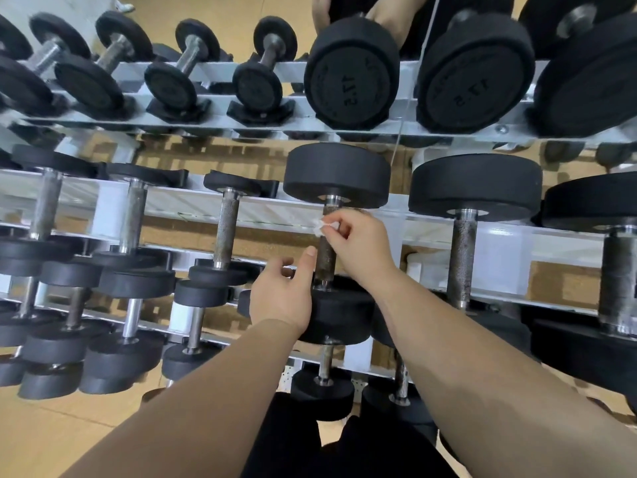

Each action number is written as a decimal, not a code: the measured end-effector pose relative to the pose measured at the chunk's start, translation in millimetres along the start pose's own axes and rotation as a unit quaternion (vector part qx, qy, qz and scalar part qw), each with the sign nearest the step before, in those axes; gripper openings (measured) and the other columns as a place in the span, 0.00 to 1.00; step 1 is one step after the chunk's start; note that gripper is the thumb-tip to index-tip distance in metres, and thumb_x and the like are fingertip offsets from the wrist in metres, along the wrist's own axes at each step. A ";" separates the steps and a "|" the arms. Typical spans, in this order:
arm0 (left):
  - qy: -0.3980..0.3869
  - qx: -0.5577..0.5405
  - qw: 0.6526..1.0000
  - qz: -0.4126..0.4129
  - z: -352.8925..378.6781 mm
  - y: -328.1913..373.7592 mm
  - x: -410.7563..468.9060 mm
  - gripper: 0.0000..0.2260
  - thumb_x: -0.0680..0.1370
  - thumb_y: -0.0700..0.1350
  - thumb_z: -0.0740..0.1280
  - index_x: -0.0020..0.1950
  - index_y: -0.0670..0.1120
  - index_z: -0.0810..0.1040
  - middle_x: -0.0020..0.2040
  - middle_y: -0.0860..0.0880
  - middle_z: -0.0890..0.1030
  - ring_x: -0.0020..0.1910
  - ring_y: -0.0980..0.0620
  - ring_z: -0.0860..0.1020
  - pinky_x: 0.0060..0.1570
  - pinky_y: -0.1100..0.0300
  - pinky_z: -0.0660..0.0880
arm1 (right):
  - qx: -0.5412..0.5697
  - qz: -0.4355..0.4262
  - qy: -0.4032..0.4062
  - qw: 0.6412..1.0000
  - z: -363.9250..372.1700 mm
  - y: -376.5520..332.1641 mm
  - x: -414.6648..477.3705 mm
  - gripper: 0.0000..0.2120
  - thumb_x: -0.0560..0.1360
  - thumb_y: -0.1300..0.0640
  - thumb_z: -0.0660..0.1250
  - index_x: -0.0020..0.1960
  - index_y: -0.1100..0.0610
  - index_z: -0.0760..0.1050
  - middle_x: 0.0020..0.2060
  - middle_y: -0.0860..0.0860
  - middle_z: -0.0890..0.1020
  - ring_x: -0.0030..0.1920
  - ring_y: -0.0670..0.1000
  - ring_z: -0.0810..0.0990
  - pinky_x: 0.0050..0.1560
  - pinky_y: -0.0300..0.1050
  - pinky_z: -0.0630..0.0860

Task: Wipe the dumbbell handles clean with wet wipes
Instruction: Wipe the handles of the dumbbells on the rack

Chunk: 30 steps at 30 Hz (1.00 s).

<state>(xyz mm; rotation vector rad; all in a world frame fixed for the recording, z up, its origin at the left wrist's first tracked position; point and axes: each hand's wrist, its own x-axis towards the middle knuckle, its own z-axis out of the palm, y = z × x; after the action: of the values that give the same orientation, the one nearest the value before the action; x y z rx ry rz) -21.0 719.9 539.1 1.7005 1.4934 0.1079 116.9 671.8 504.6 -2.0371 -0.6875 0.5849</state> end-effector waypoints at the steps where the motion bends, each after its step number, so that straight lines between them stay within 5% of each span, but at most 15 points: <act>1: -0.001 0.001 1.000 0.001 -0.6 0.2 0.0 0.35 0.66 0.78 0.54 0.56 0.54 0.79 0.51 0.53 0.81 0.51 0.49 0.78 0.57 0.48 0.74 | 0.000 0.008 -0.034 0.999 -2.2 0.8 -6.2 0.04 0.75 0.54 0.73 0.49 0.47 0.83 0.34 0.43 0.76 0.38 0.43 0.76 0.42 0.36 0.73; 4: -0.006 -0.001 1.000 0.004 -1.5 -0.5 0.4 0.35 0.66 0.79 0.53 0.55 0.55 0.79 0.50 0.54 0.81 0.50 0.49 0.79 0.56 0.48 0.75 | -0.039 0.013 -0.166 0.985 -13.6 3.8 -20.1 0.04 0.74 0.54 0.74 0.46 0.46 0.84 0.36 0.43 0.81 0.39 0.44 0.79 0.44 0.41 0.77; 7: -0.009 -0.013 1.000 0.003 -2.9 -0.9 0.4 0.37 0.65 0.80 0.51 0.54 0.55 0.79 0.47 0.54 0.81 0.50 0.49 0.78 0.54 0.49 0.74 | -0.070 -0.001 -0.217 0.974 -17.9 1.5 -21.2 0.03 0.73 0.54 0.75 0.43 0.46 0.83 0.37 0.42 0.82 0.39 0.43 0.79 0.44 0.41 0.76; 14: -0.028 -0.002 0.999 0.018 -6.5 -5.3 3.7 0.33 0.74 0.75 0.48 0.55 0.50 0.77 0.52 0.50 0.80 0.53 0.46 0.76 0.52 0.52 0.69 | -0.050 0.010 0.043 0.998 4.6 -12.2 11.9 0.03 0.74 0.52 0.74 0.48 0.48 0.84 0.35 0.41 0.75 0.37 0.40 0.74 0.40 0.30 0.67; 18: -0.049 0.027 0.998 0.025 -7.8 -6.5 5.9 0.28 0.77 0.71 0.46 0.50 0.52 0.75 0.55 0.49 0.79 0.56 0.45 0.76 0.54 0.50 0.70 | -0.089 0.019 -0.016 0.996 6.6 -6.6 -10.4 0.03 0.73 0.55 0.76 0.47 0.49 0.85 0.34 0.44 0.77 0.36 0.43 0.75 0.39 0.32 0.69; 22: -0.134 -0.011 0.990 0.033 -16.1 -16.8 18.0 0.21 0.77 0.68 0.56 0.54 0.54 0.77 0.57 0.51 0.79 0.60 0.46 0.75 0.62 0.47 0.71 | -0.100 0.043 -0.118 0.987 -3.1 -6.2 -31.7 0.02 0.71 0.57 0.77 0.43 0.51 0.86 0.35 0.47 0.84 0.37 0.46 0.80 0.41 0.40 0.75; 26: -0.273 -0.013 0.961 0.047 -46.3 -25.3 27.5 0.36 0.69 0.71 0.65 0.72 0.52 0.72 0.68 0.53 0.72 0.69 0.50 0.70 0.70 0.51 0.68 | -0.158 0.013 -0.016 0.987 1.1 -19.0 -11.1 0.02 0.74 0.56 0.74 0.46 0.51 0.84 0.38 0.46 0.83 0.41 0.46 0.79 0.46 0.41 0.75; 30: -0.302 -0.030 0.952 0.043 -64.8 -35.3 35.4 0.37 0.71 0.62 0.76 0.75 0.52 0.69 0.73 0.54 0.69 0.72 0.52 0.68 0.68 0.58 0.66 | -0.141 0.031 0.072 0.987 5.1 -28.6 10.1 0.03 0.74 0.56 0.73 0.48 0.52 0.83 0.34 0.44 0.79 0.38 0.47 0.77 0.45 0.41 0.74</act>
<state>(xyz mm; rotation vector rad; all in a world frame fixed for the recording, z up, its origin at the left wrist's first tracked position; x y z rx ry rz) -75.0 781.4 542.4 1.5595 0.9492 -0.2964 114.0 694.6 525.1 -2.3450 -0.6510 0.3859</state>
